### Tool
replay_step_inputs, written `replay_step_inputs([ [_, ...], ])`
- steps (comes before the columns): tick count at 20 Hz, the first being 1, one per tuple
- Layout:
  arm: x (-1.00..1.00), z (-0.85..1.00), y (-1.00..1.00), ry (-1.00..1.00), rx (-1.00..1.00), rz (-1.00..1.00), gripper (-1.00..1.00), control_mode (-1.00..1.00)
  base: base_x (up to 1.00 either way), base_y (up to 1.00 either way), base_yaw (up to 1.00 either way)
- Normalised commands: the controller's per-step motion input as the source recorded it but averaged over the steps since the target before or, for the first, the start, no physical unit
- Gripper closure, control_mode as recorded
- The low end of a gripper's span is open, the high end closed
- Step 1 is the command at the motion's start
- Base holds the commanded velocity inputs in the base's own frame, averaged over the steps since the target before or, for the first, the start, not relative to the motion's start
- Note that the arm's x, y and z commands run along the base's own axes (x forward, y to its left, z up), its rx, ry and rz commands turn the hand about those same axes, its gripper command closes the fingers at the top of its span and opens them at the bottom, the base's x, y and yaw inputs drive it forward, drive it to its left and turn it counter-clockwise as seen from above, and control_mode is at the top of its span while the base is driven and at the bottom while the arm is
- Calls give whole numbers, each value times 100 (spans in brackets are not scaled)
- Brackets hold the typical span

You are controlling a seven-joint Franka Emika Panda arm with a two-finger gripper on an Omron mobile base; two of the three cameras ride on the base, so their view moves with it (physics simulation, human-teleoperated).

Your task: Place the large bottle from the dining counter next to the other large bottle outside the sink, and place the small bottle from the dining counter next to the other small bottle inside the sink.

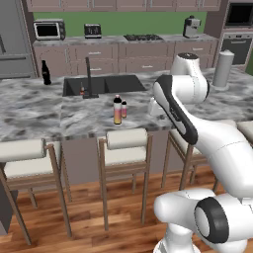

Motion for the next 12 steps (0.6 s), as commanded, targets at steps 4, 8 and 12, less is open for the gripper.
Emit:
replay_step_inputs([
  [4,0,3,6,3,0,0,-100,-100,0,0,0],
  [8,-40,21,-3,2,0,-5,-100,-100,0,0,0],
  [12,-19,45,0,0,0,-3,-100,-100,0,0,0],
])
